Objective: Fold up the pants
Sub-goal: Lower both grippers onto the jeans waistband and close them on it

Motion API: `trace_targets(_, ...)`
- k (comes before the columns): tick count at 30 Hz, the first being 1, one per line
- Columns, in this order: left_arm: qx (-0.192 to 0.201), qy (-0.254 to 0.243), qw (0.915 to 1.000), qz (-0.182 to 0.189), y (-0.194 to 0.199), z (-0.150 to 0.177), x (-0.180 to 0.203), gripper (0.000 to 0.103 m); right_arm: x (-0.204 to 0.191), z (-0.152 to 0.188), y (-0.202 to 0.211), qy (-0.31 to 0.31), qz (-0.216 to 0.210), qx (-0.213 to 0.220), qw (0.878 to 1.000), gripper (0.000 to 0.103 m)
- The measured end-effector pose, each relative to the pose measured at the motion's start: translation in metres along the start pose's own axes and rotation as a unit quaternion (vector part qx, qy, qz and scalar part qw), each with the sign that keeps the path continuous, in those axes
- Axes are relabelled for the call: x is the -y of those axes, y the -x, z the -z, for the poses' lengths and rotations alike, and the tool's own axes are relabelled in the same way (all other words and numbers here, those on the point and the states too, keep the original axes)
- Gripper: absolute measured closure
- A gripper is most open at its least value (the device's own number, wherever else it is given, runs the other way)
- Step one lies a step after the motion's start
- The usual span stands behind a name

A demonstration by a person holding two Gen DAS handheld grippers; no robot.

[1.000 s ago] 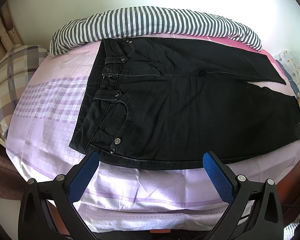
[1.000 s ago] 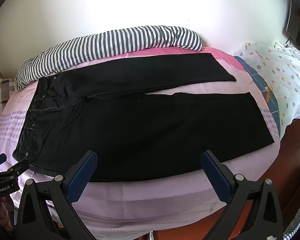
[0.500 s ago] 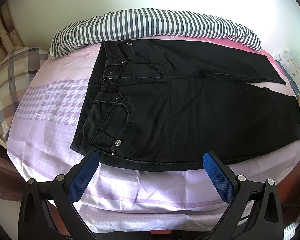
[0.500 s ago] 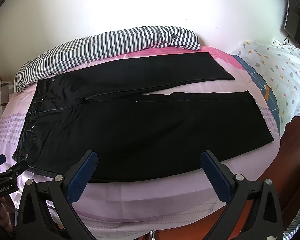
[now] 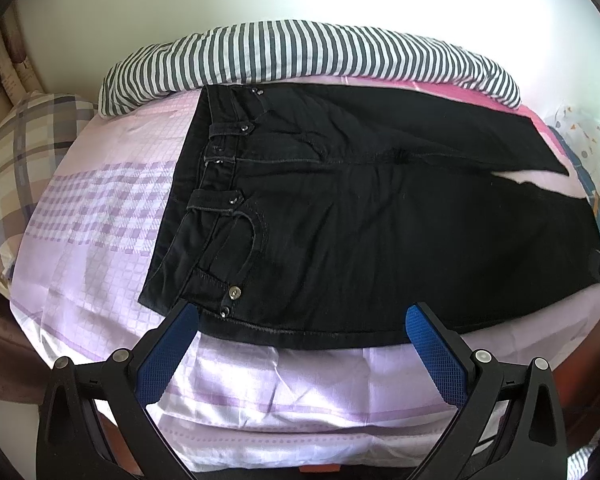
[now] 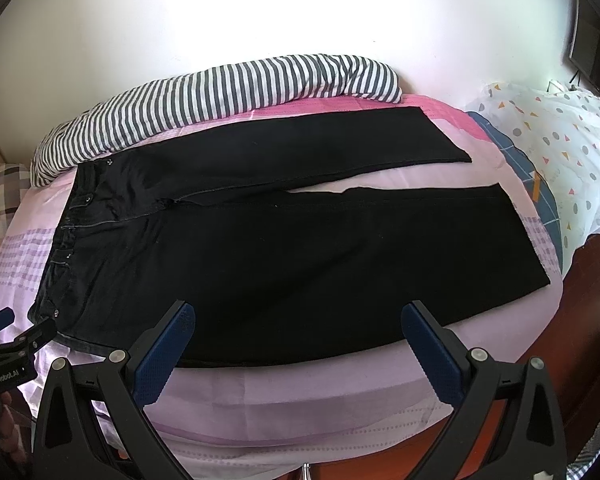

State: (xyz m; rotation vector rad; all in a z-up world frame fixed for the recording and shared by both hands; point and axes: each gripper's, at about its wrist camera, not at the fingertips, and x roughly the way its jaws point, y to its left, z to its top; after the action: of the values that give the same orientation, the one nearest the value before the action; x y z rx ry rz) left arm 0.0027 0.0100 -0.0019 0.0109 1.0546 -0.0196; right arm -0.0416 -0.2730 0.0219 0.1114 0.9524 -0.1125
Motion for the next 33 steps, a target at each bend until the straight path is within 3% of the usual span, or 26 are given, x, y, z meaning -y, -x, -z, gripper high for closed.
trace_targets(5,0.02,0.015,0.9996,0.015,0.002,-0.016,-0.013,0.002,0.001,-0.008,-0.001,-0.003,-0.026,0.003,1.0,0.0)
trace_targets(11,0.039,0.028,0.9984,0.03,-0.001,-0.043,-0.04,0.023,-0.005,-0.02,-0.002,0.009,-0.039,0.017,0.999,0.0)
trace_targets(15,0.048,0.044,0.9969,0.044,-0.009,-0.064,-0.066,0.031,-0.011,-0.033,-0.007,0.018,-0.06,0.024,0.998,0.0)
trace_targets(23,0.071,0.044,0.9941,0.069,-0.039,-0.121,-0.12,0.031,-0.03,-0.068,-0.033,0.044,-0.079,0.013,0.996,0.0)
trace_targets(33,0.047,0.067,0.9887,0.126,-0.118,-0.189,-0.183,0.031,-0.069,-0.1,-0.082,0.081,-0.097,-0.006,0.992,0.001)
